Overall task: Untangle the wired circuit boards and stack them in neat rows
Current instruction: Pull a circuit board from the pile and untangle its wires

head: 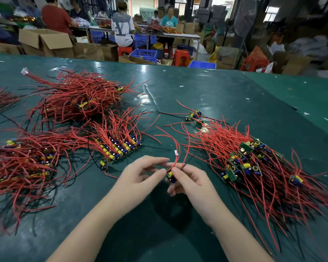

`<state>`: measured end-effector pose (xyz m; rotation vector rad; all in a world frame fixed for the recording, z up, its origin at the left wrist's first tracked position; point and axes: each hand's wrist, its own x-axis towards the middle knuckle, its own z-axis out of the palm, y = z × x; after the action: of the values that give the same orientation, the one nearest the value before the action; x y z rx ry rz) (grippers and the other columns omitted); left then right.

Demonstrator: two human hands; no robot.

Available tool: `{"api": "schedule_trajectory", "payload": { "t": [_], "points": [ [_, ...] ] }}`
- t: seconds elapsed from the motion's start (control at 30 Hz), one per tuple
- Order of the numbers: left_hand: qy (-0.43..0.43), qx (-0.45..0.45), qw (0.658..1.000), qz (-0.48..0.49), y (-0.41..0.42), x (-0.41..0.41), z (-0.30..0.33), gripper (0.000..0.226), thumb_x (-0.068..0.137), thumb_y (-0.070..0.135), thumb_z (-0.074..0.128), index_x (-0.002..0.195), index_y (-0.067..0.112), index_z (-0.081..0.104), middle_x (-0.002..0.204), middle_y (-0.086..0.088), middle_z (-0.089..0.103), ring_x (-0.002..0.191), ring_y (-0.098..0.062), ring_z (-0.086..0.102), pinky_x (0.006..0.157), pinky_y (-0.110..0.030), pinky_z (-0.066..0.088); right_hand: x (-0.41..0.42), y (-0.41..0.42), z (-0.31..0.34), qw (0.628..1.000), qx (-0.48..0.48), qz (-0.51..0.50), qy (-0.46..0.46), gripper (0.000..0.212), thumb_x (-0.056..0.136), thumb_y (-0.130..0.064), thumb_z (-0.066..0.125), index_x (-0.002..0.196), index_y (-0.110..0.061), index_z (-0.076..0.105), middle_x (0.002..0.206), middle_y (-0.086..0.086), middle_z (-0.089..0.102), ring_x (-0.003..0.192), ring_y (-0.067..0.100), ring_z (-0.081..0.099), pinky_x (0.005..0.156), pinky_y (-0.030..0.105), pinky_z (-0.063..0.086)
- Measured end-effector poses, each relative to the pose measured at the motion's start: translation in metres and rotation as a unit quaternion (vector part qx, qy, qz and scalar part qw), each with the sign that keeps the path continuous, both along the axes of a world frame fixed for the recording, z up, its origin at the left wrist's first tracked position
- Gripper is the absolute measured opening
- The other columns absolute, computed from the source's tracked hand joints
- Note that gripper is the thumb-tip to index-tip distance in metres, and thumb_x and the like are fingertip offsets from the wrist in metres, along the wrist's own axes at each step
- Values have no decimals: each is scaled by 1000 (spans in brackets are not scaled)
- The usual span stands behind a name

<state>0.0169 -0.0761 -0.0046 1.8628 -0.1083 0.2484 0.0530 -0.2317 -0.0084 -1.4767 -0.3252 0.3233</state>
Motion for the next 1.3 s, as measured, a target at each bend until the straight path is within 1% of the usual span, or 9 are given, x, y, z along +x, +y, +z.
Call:
{"api": "schedule_trajectory", "payload": {
  "t": [0.23, 0.43, 0.6, 0.7, 0.87, 0.97, 1.07, 1.2, 1.3],
  "points": [
    [24, -107, 994, 17, -1, 1, 1, 19, 85, 1, 67, 95, 14, 76, 97, -5, 74, 84, -16, 69, 84, -25, 54, -2, 4, -9, 996, -49, -17, -67, 17, 95, -9, 58, 96, -24, 65, 68, -2, 67, 56, 15, 60, 61, 26, 50],
    [55, -129, 990, -2, -3, 1, -1, 14, 86, 0, 65, 91, 11, 73, 88, -1, 75, 81, -6, 68, 79, -17, 52, 2, -2, -11, 995, -45, -45, -75, 7, 87, -15, 66, 83, -20, 65, 71, 2, 69, 57, 16, 63, 61, 28, 50],
    [61, -171, 983, 35, -2, 3, -4, 15, 81, 6, 71, 94, 8, 66, 79, 1, 72, 77, -8, 66, 73, -18, 53, 2, 0, -12, 990, -59, -74, -103, 9, 86, -6, 69, 84, -15, 71, 84, 1, 69, 58, 14, 69, 60, 21, 51],
    [51, -144, 987, 41, -4, 2, -5, 8, 82, 7, 72, 88, 11, 71, 84, -1, 74, 79, -9, 67, 77, -23, 56, 1, -1, -12, 986, -71, -77, -127, 10, 85, -4, 70, 85, -13, 72, 88, 1, 66, 60, 15, 70, 60, 20, 52],
    [52, -151, 985, 68, -6, 3, -7, 7, 85, 4, 69, 82, 11, 70, 79, -4, 73, 75, -14, 68, 77, -31, 59, -1, -1, -12, 972, -114, -109, -177, 14, 83, -11, 73, 80, -25, 71, 84, -5, 69, 65, 16, 70, 68, 38, 58],
    [51, -177, 980, 73, -8, 4, -8, 8, 87, 0, 64, 81, 5, 65, 80, -7, 72, 81, -18, 69, 78, -35, 59, -1, -1, -12, 961, -139, -134, -196, 13, 82, -15, 74, 79, -27, 71, 83, -9, 71, 67, 13, 69, 71, 35, 57],
    [35, -214, 972, 90, -13, 5, -8, 8, 89, -1, 61, 81, 1, 60, 81, -7, 73, 85, -17, 71, 73, -28, 59, 0, -1, -12, 959, -129, -167, -191, 14, 81, -12, 75, 78, -26, 71, 83, -10, 70, 66, 8, 68, 69, 26, 54],
    [24, -266, 957, 109, -17, 7, -7, 9, 91, 0, 57, 82, 0, 56, 85, -10, 75, 85, -19, 72, 73, -24, 57, 2, -3, -9, 975, -81, -161, -133, 13, 83, -8, 72, 76, -19, 71, 76, -5, 72, 73, 15, 70, 80, 42, 57],
    [34, -335, 935, 110, -19, 8, -8, 8, 94, -2, 53, 86, -1, 53, 91, -14, 74, 85, -21, 71, 77, -28, 58, 3, -3, -6, 988, 8, -140, -69, 17, 86, -1, 68, 75, -15, 71, 78, 4, 74, 79, 22, 72, 80, 42, 59]
  ]
}}
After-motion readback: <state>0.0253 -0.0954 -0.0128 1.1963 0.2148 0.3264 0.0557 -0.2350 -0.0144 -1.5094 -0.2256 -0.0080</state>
